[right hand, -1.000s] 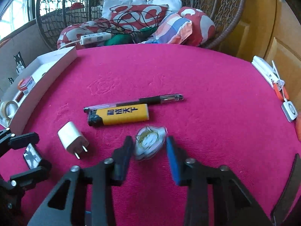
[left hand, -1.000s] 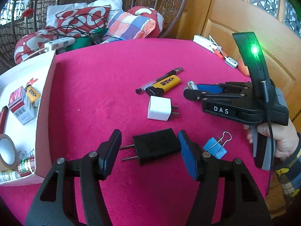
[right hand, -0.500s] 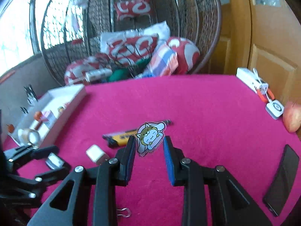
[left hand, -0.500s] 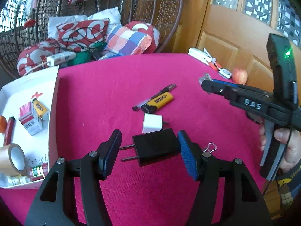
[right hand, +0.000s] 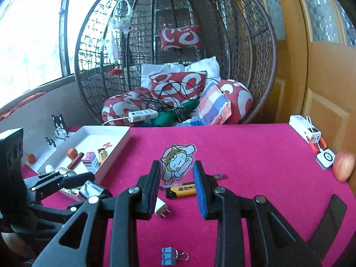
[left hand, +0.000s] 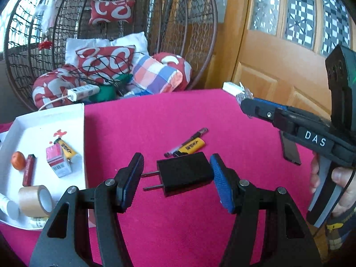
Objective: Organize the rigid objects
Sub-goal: 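Grasp the black plug with the left gripper while the right approaches the second lighter, then carry the black plug to the tray with the left gripper while the right grasps and carries a yellow lighter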
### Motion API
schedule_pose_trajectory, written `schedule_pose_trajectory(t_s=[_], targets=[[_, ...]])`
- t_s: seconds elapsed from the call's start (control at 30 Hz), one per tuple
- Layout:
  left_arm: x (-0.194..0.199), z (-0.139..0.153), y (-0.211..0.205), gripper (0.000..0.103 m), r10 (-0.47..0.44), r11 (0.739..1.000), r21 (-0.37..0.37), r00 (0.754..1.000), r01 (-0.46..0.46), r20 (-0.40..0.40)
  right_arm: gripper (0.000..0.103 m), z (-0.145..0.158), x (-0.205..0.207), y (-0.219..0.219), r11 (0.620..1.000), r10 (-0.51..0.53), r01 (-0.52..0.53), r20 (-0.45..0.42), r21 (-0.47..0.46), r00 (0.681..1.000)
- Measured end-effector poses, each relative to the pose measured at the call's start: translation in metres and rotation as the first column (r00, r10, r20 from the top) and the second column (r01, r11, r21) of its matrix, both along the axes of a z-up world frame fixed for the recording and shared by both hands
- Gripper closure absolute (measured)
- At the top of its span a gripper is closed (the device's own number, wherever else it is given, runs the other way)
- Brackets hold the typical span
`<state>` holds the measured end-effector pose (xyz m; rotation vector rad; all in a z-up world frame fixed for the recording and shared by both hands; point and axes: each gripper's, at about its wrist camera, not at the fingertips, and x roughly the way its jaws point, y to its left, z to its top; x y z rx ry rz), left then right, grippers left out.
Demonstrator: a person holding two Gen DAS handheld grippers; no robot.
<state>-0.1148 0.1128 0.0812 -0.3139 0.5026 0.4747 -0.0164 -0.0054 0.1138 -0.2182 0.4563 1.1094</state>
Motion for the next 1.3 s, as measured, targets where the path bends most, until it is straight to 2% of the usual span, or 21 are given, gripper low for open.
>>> schedule_pose_trajectory(t_s=[0.23, 0.67, 1.17, 1.3], targets=[[-0.019, 0.011, 0.009, 0.041, 0.042, 0.999, -0.002, 0.998, -0.042, 0.049, 0.074, 0.005, -0.012, 0.009, 1.000, 0.029, -0.029, 0.021, 0.004, 0.999], [-0.058, 0.022, 0.040, 0.041, 0.150, 0.989, -0.018, 0.983, -0.149, 0.107, 0.074, 0.013, -0.030, 0.035, 0.995, 0.096, -0.096, -0.001, 0.006, 0.995], [-0.120, 0.031, 0.083, 0.041, 0.302, 0.953, -0.053, 0.938, -0.297, 0.169, 0.074, 0.024, -0.064, 0.087, 0.979, 0.201, -0.201, 0.008, 0.003, 0.979], [-0.142, 0.036, 0.102, 0.041, 0.364, 0.931, -0.049, 0.914, -0.361, 0.178, 0.074, 0.027, -0.075, 0.101, 0.973, 0.230, -0.230, 0.016, 0.001, 0.973]])
